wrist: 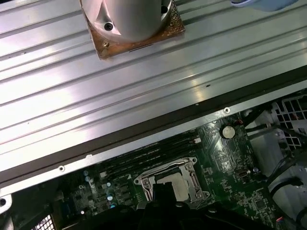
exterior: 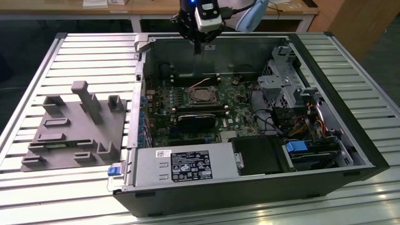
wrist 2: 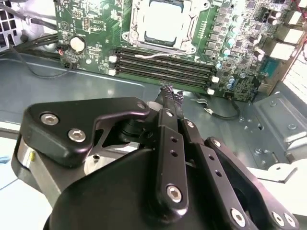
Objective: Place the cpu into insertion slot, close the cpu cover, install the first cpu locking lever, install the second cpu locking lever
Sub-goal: 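Install the first cpu locking lever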
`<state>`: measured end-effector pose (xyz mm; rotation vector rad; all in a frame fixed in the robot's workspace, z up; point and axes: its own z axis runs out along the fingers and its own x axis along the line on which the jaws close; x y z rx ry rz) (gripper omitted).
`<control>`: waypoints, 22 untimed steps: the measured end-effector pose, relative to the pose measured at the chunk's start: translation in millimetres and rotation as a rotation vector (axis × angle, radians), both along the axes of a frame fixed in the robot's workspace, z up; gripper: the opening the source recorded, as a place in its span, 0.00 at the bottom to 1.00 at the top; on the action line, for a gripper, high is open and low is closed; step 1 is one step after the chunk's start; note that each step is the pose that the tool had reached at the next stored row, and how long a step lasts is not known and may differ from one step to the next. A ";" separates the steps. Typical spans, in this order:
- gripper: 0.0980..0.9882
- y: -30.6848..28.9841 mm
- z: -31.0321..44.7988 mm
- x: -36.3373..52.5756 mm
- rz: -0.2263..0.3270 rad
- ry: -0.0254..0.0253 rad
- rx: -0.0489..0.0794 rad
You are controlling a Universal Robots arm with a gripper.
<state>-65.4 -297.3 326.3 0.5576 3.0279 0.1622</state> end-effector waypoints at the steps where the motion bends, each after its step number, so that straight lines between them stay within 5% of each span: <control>1: 0.00 0.0 -1.0 0.1 0.000 -0.0001 0.000; 14: 0.00 0.0 -13.0 0.9 0.000 0.0000 0.000; 22: 0.00 0.0 -13.4 0.9 0.000 0.0000 0.000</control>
